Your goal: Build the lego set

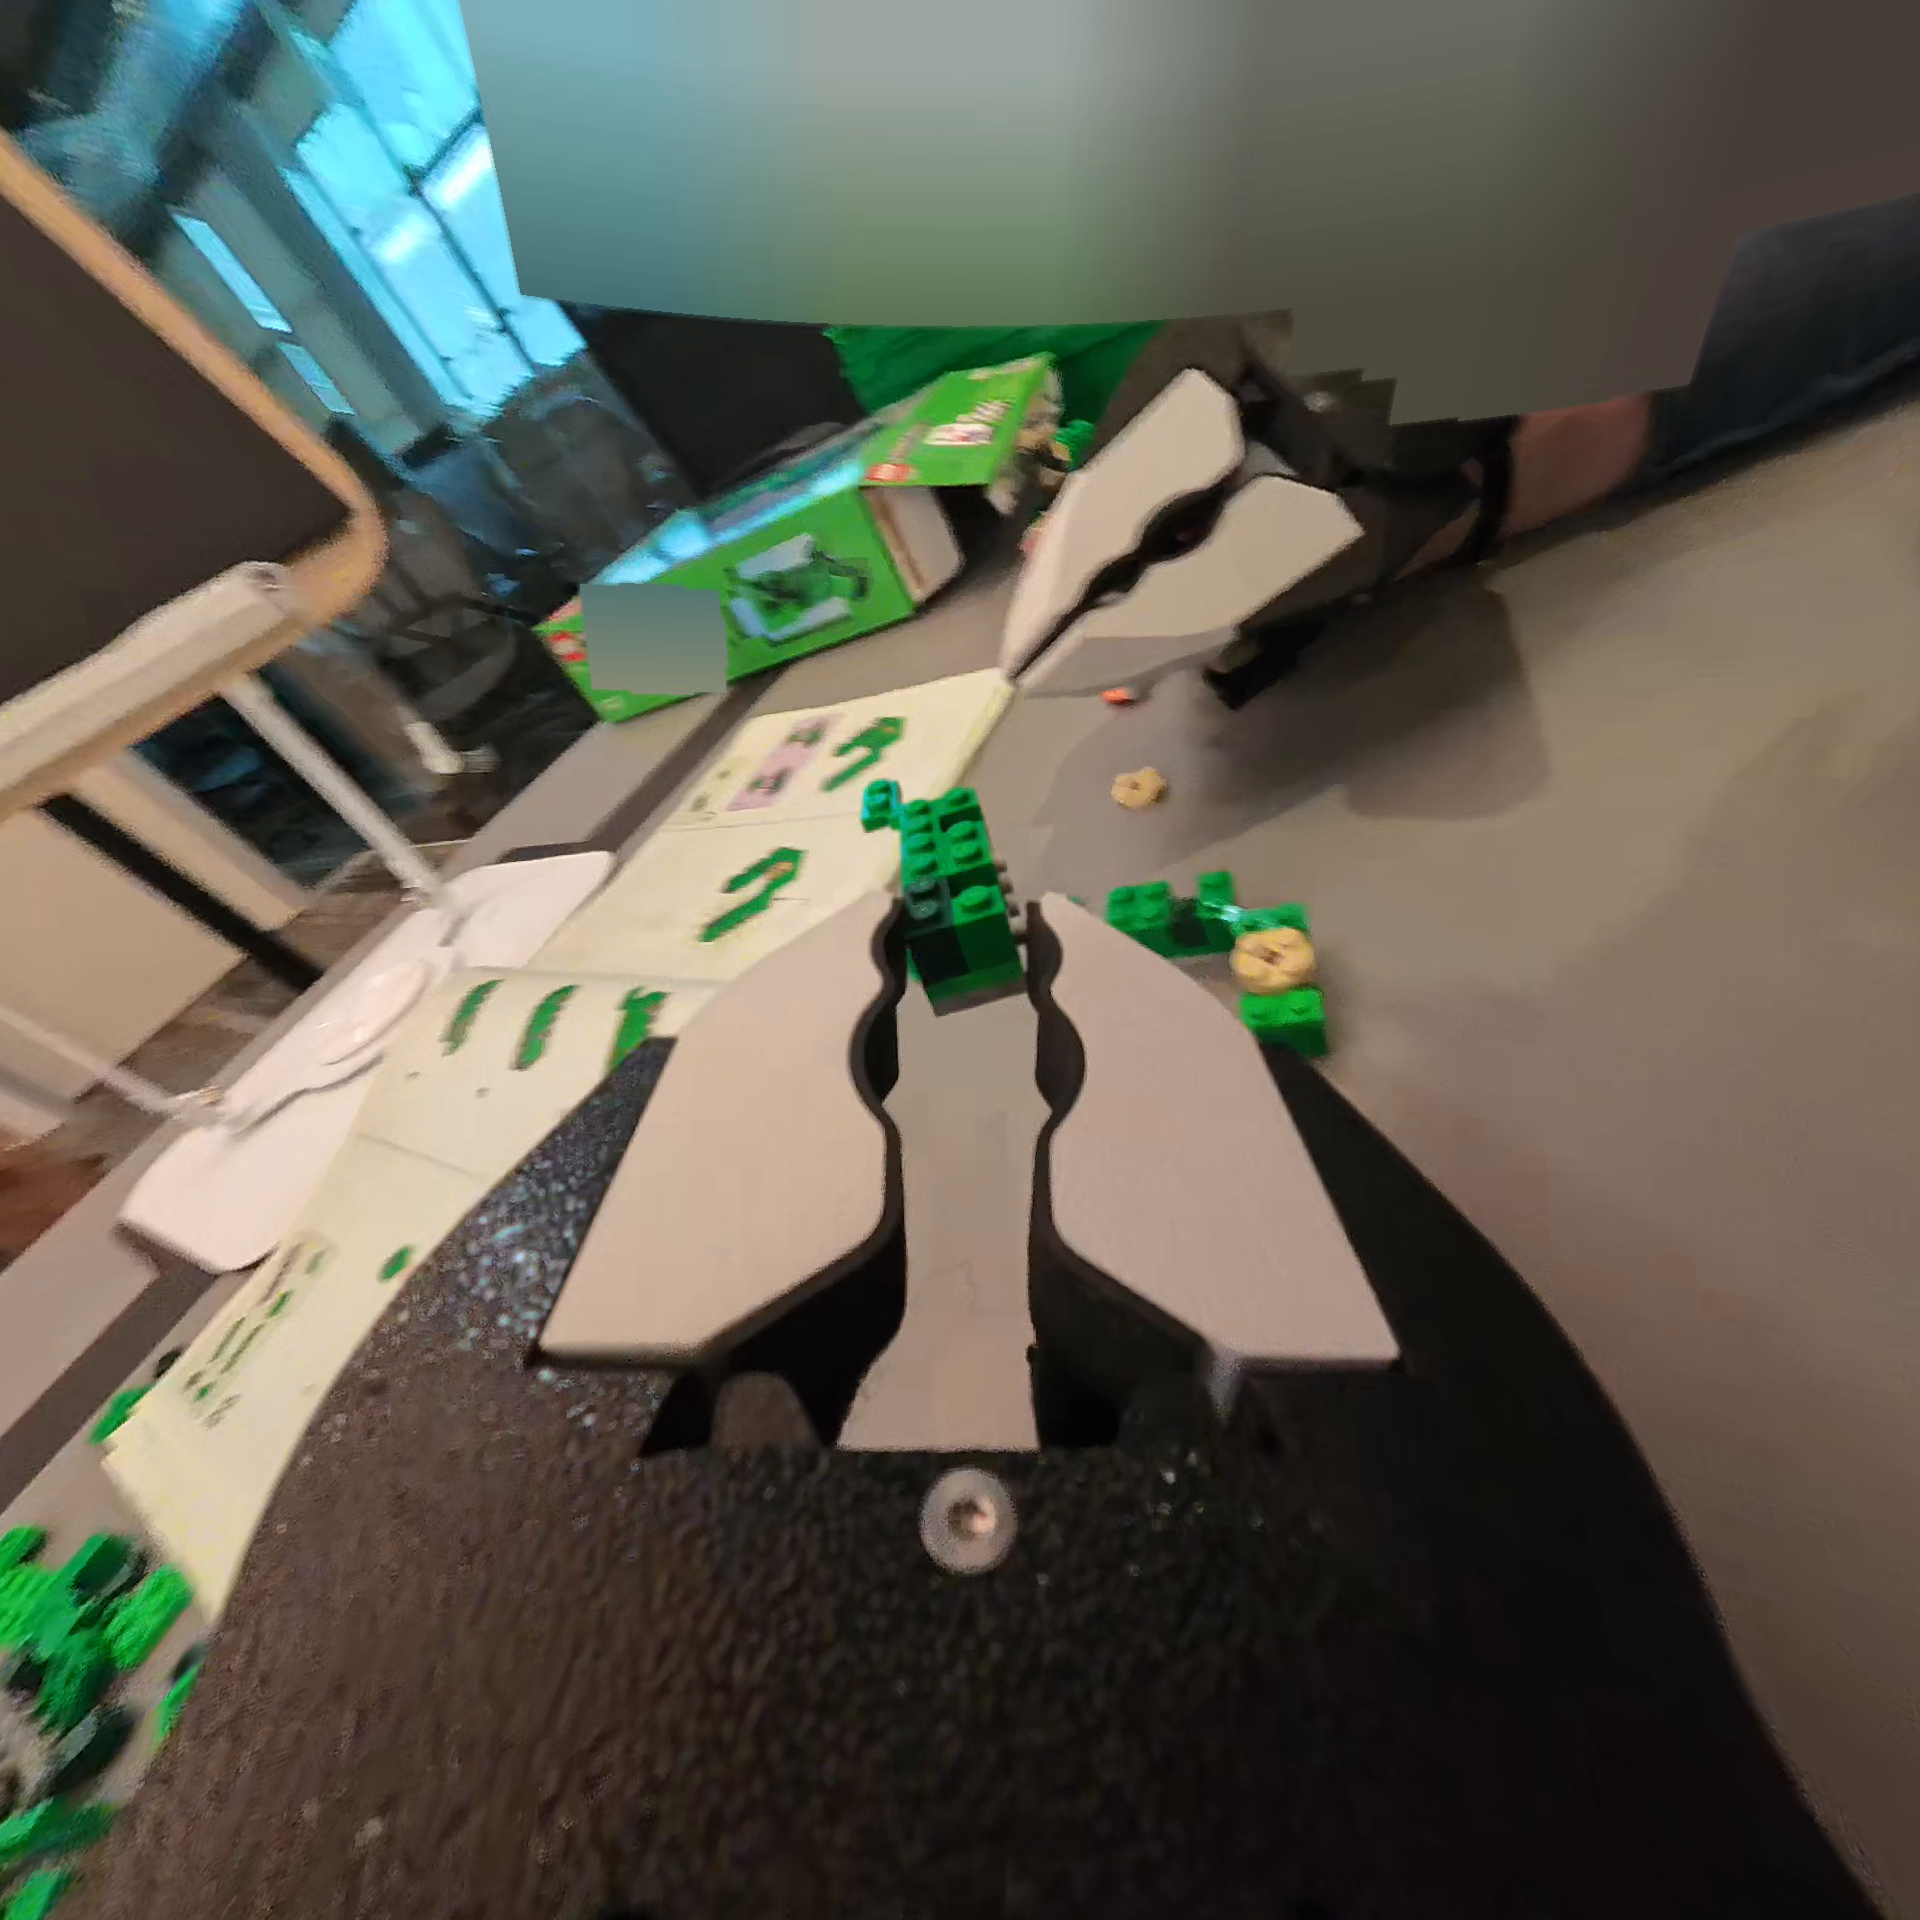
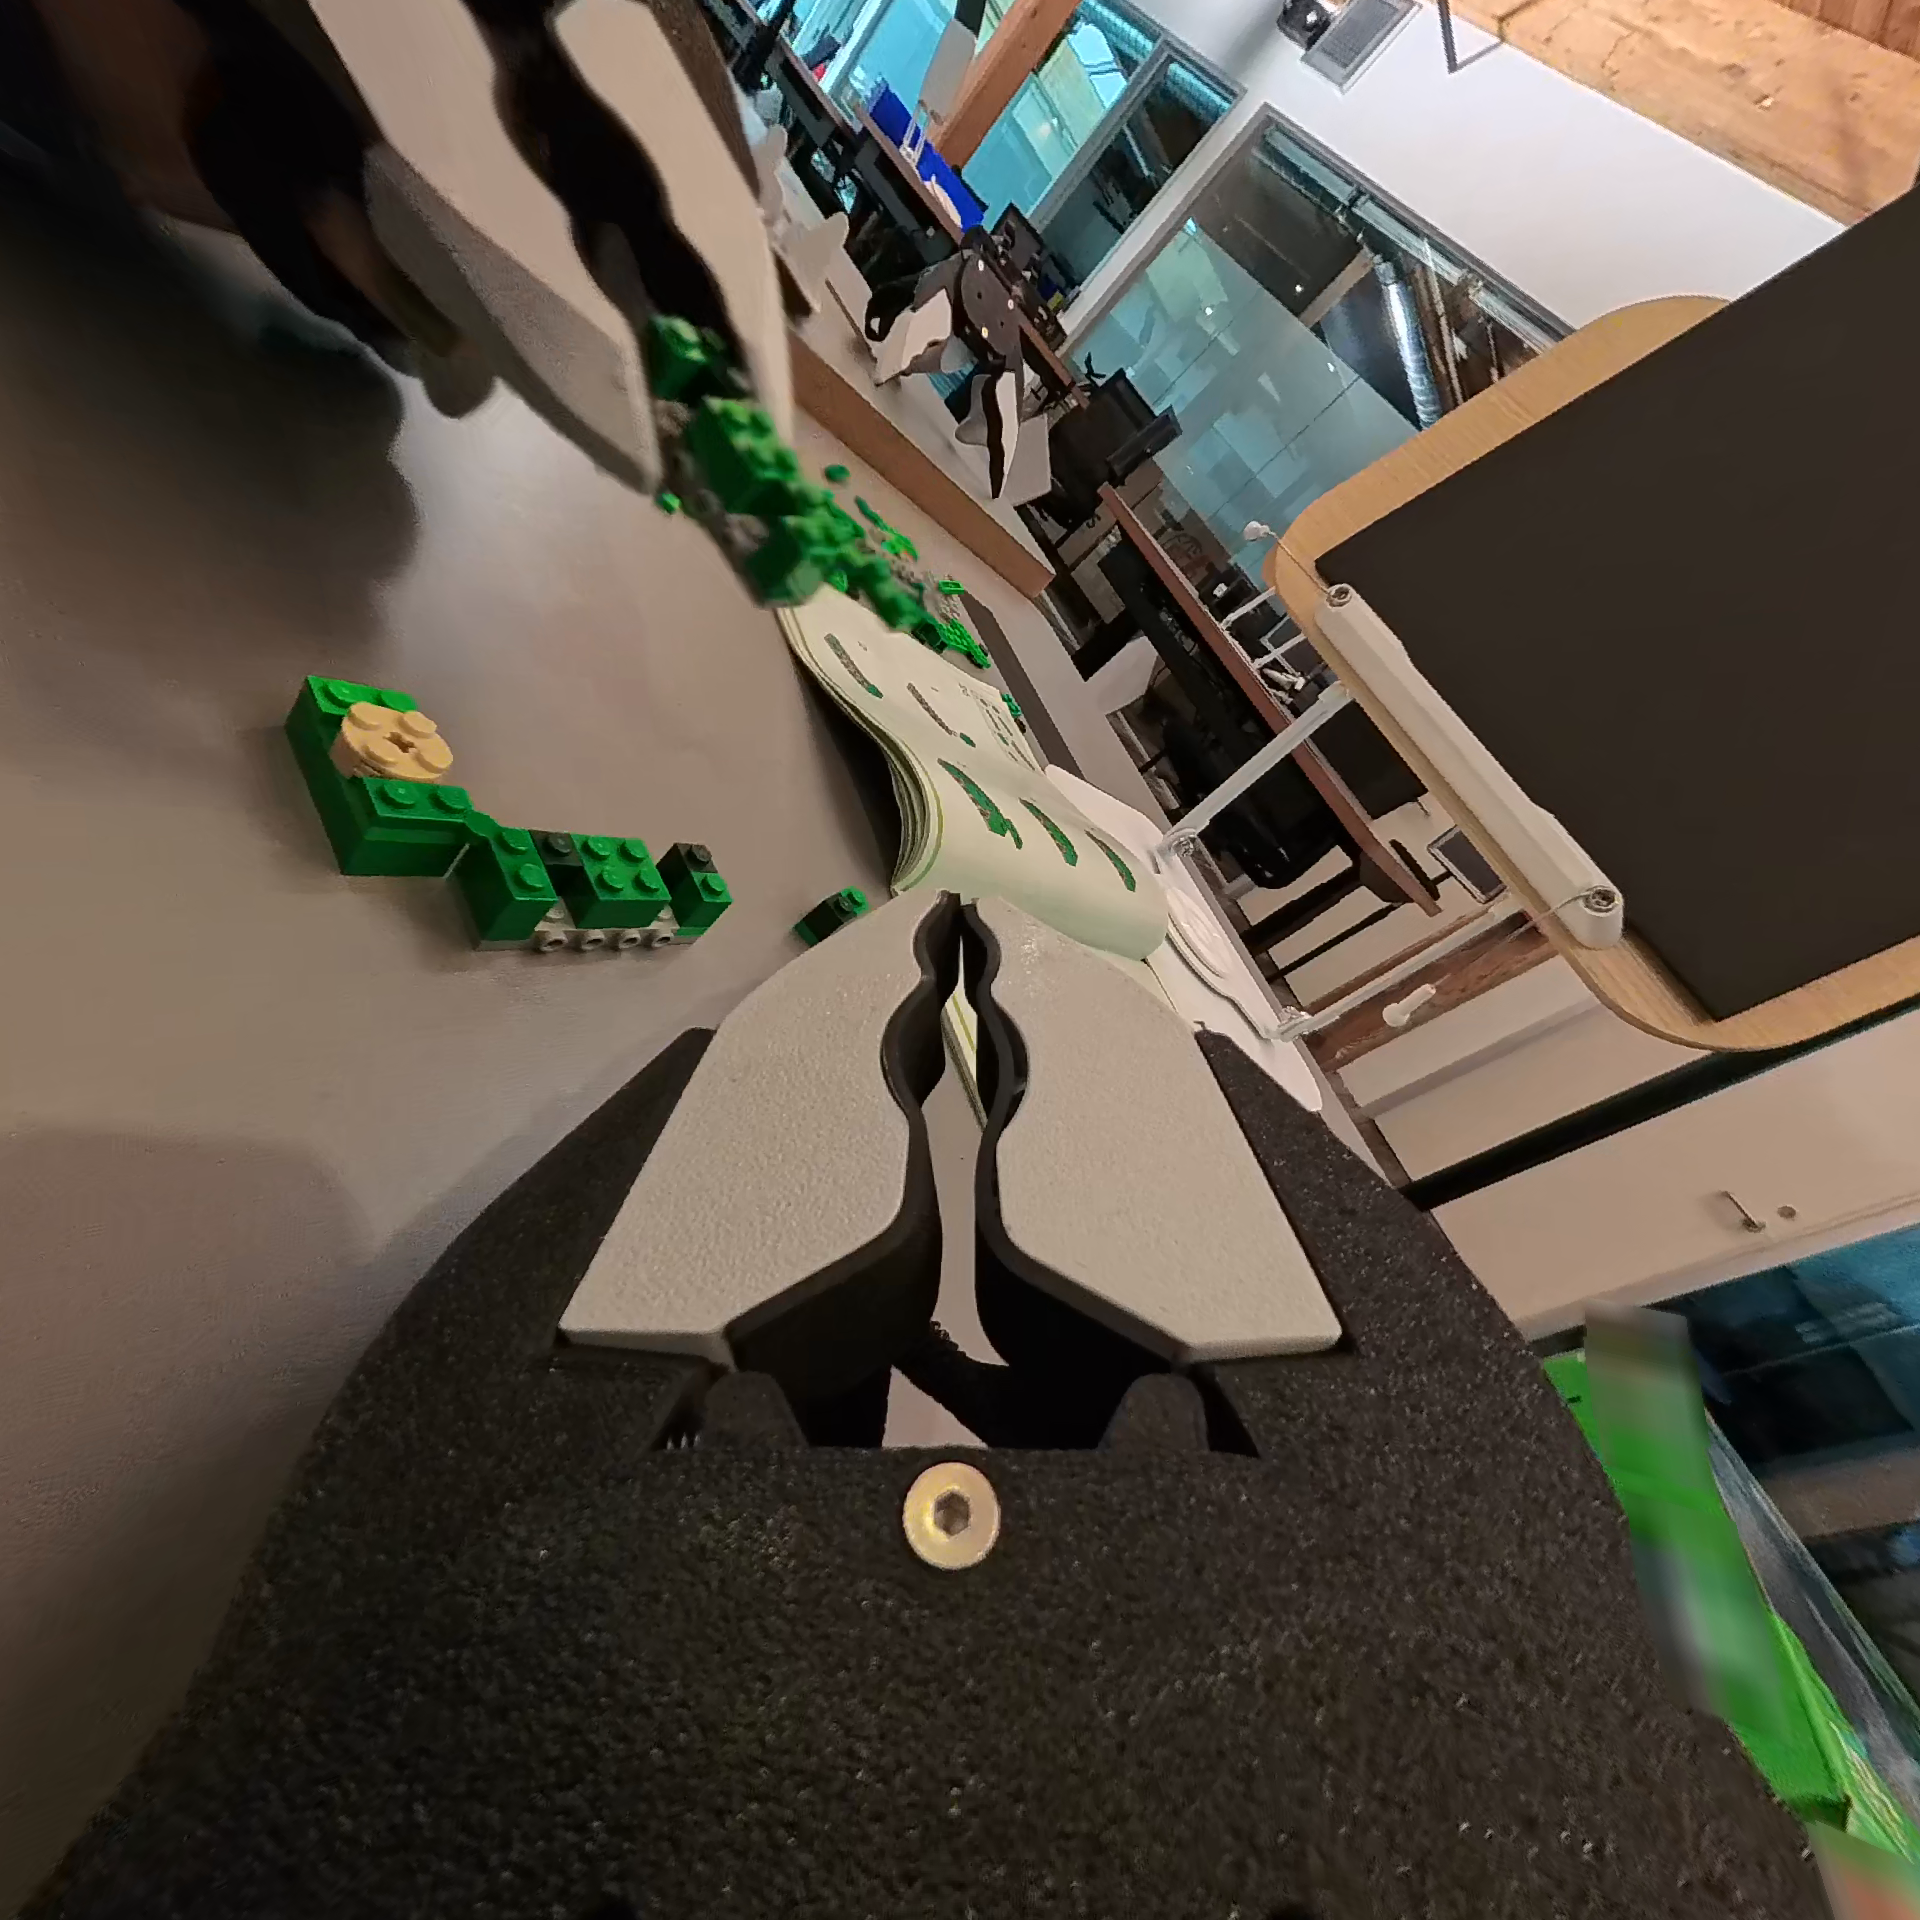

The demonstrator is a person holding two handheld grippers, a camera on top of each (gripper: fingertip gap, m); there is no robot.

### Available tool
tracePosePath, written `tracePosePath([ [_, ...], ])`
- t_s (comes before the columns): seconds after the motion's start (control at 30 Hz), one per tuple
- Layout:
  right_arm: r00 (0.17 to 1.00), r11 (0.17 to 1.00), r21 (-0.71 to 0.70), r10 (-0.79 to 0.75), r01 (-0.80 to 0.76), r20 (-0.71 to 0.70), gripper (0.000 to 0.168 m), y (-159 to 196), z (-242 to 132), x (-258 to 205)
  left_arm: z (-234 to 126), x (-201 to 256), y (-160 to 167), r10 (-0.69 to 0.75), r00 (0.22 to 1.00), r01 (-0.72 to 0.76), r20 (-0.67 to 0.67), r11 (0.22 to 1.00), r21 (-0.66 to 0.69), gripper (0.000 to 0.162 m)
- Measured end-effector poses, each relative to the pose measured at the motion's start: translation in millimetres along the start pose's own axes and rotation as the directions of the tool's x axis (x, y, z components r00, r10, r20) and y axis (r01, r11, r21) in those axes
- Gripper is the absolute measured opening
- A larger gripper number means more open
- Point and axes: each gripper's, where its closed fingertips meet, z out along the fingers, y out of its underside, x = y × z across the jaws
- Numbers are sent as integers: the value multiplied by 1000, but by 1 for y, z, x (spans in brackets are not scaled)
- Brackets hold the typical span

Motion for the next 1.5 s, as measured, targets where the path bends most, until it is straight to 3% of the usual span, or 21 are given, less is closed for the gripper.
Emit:
tracePosePath([
  [0.07, 1000, 1000, 2, 7, -7, -2, 0, 0, 0, 1, -5, 14, 0, -23, 991, 22, -132, 1000, -10, 21],
  [0.27, 1000, 1000, 3, 7, -7, -7, 0, 0, 0, 2, -27, 29, 9, -193, 916, 172, -351, 981, -90, 21],
  [0.67, 1000, 1000, -2, -6, 6, -10, 0, 0, 0, 1, -41, 54, 27, -354, 794, 226, -494, 927, -300, 21],
  [0.97, 1000, 1000, -1, -2, 2, -10, 0, 0, 0, 1, -43, 73, 43, -383, 732, 141, -563, 894, -425, 21],
  [1.1, 1000, 1000, 0, -3, 3, -10, 0, 0, 0, 1, -42, 67, 53, -358, 780, 108, -513, 885, -452, 37],
  [1.2, 1000, 1000, 0, -3, 3, -10, 0, 0, 0, 1, -44, 56, 53, -410, 817, 201, -406, 862, -466, 54],
  [1.37, 1000, 1000, 1, 0, 0, -12, 0, 0, 0, 2, -42, 34, 37, -464, 885, 438, 25, 816, -378, 70],
  [1.5, 1000, 1000, 8, 4, -4, -8, 0, -1, -1, 1, -45, 46, 34, -453, 831, 551, 321, 750, -366, 76],
])
